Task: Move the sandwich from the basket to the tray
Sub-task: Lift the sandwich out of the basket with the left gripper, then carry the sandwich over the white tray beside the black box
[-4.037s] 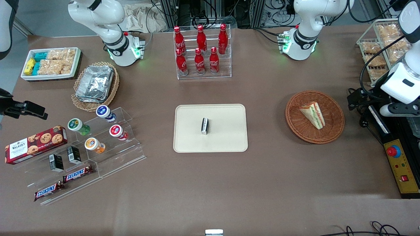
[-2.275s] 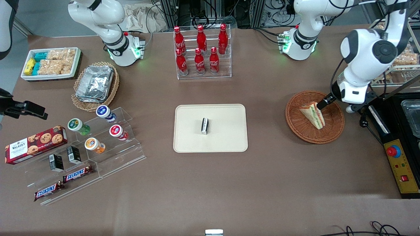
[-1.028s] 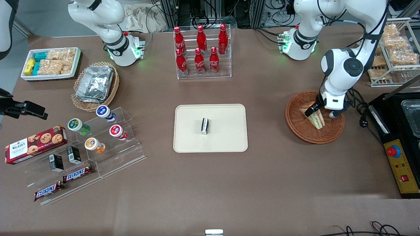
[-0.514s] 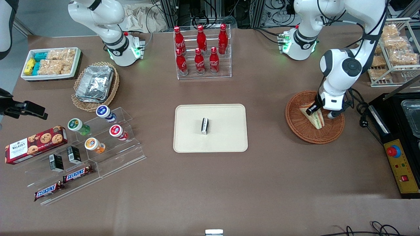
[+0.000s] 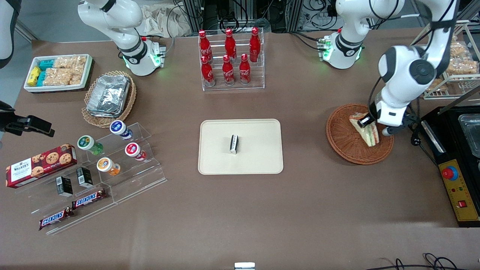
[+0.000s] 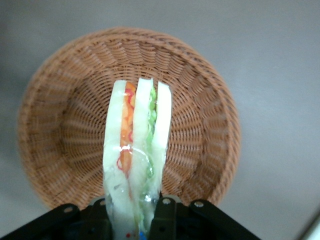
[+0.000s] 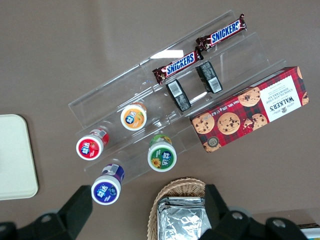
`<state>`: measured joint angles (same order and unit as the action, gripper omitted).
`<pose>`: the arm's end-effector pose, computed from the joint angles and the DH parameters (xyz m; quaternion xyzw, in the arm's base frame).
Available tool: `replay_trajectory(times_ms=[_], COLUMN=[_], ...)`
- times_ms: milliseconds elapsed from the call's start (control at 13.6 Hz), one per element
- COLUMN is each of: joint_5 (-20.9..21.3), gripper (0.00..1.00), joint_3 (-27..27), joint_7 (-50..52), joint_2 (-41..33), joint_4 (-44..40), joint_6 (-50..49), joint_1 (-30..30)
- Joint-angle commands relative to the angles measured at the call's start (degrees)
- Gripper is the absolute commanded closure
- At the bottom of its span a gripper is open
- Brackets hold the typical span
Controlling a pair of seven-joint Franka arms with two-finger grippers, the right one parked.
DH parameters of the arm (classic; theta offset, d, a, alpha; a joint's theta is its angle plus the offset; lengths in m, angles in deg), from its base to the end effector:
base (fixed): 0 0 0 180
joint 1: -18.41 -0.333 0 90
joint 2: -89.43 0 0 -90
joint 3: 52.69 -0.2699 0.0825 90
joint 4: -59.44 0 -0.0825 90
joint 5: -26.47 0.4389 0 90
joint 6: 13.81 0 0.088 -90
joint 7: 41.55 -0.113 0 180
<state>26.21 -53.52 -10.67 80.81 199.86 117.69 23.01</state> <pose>0.5096 -0.0339 0.2677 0.9718 0.2358 -0.0033 0.0019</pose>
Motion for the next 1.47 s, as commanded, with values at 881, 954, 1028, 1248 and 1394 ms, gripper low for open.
replay_trajectory(times_ms=[881,954,1028,1248,1394], joint_5=[0.3,0.4,1.0,6.1,8.7], gripper=[1.0,1.0,1.0,1.0,1.0], joint_3=[28.5,30.2,31.4,31.6,31.6], joint_7=[14.1,15.7,16.0,18.7,21.7], joint_2=[14.0,16.2,18.6,26.2,31.1], joint_4=[-44.0,-43.7,-43.7,-41.3,-40.9], joint_6=[-32.7,-30.8,-29.0,-21.8,-16.0], joint_1=[0.4,0.4,1.1,6.0,8.0])
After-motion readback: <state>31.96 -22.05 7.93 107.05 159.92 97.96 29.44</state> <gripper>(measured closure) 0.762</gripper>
